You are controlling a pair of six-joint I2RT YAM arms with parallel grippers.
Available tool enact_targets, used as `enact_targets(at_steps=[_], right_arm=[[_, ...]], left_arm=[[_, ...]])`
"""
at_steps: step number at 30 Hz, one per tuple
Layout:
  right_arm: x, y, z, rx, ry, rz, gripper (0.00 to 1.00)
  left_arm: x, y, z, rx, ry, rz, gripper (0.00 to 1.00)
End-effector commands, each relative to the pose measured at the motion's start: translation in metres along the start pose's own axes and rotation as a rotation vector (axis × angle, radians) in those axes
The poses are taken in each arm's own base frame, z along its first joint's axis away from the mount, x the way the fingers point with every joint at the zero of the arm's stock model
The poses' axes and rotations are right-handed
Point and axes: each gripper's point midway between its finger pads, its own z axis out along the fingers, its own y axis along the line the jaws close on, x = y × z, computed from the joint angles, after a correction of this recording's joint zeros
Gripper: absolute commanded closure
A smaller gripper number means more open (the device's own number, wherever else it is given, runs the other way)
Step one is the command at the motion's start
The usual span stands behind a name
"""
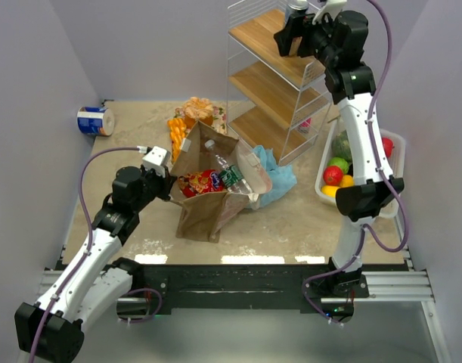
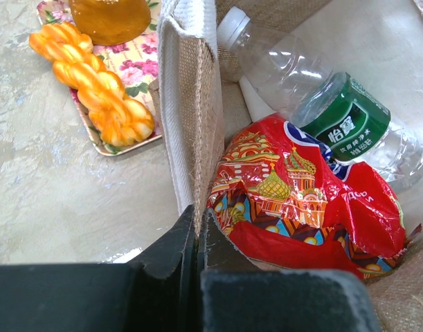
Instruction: Place the mixed food into the grocery bags and tie them
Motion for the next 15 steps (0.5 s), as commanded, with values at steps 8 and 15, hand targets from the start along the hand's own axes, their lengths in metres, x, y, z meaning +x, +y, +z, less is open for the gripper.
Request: enact_targets(at_steps=[8, 15], right_arm=[[-0.035, -0.001, 0.009, -0.006, -0.155, -0.023, 0.08], [-0.046, 0.005, 0.012, -0.033, -0.219, -0.035, 0.36]], left_arm=[[-0.036, -0.002, -0.003, 0.007, -0.125, 0.049, 1.00], [-0.035, -0.001, -0.003, 0.001, -0.121, 0.051, 1.00]])
